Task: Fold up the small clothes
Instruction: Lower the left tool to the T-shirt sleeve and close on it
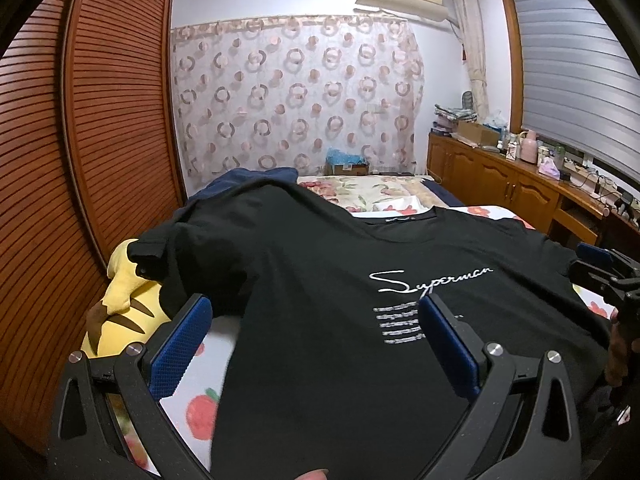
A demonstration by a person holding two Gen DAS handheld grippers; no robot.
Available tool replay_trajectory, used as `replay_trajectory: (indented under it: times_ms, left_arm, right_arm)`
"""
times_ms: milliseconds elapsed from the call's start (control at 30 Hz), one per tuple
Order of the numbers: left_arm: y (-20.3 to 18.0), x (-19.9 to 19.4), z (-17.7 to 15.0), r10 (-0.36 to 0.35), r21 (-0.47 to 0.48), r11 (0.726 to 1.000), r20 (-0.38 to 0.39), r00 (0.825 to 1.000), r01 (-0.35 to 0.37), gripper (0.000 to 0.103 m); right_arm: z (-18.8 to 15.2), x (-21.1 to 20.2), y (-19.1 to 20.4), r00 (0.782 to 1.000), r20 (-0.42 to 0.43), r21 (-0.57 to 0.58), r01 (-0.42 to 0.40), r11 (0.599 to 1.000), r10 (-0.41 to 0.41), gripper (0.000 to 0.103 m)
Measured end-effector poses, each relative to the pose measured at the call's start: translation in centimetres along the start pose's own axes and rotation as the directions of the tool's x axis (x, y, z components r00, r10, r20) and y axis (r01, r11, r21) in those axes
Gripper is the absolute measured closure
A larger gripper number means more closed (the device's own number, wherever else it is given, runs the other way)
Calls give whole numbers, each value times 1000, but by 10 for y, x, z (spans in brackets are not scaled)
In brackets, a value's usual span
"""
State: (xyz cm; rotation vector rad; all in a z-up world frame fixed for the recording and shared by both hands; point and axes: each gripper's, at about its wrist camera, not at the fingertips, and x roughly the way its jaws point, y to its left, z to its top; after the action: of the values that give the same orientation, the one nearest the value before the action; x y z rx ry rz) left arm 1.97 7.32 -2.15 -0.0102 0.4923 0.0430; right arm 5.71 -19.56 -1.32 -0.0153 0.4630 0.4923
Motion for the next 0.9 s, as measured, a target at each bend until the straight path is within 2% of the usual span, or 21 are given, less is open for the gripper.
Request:
replay_trajectory:
  times_ms: [133, 233, 500, 700, 767, 833, 900]
  left_arm:
    - [15, 11, -3, -29, 6, 1000, -30, 999, 29, 0]
    - [27, 20, -6, -25, 31, 999, -63, 998, 27, 1]
    - [73, 29, 11, -22, 0, 1000, -90, 996, 22, 10]
    - [113, 42, 30, 9, -26, 1000, -87, 996, -11, 32]
    - [121, 53, 35, 21, -19, 1000, -104, 994, -23, 45]
    - [128, 65, 39, 33, -13, 999, -122, 992, -35, 52]
    - [134, 77, 41, 42, 8, 999, -145, 989, -41, 55]
  right_arm:
    - [7, 10, -4, 1000, -14, -23, -19, 1000, 19, 0]
    - [10, 16, -5, 999, -29, -42, -33, 999, 32, 0]
    - [21, 36, -5, 996, -83, -126, -49, 991, 39, 0]
    - [28, 40, -8, 994, -92, -115, -75, 991, 65, 0]
    - [28, 42, -7, 993, -93, -115, -78, 990, 68, 0]
    - [28, 46, -4, 993, -94, -118, -80, 990, 69, 0]
    - [28, 47, -3, 993, -96, -121, -83, 989, 71, 0]
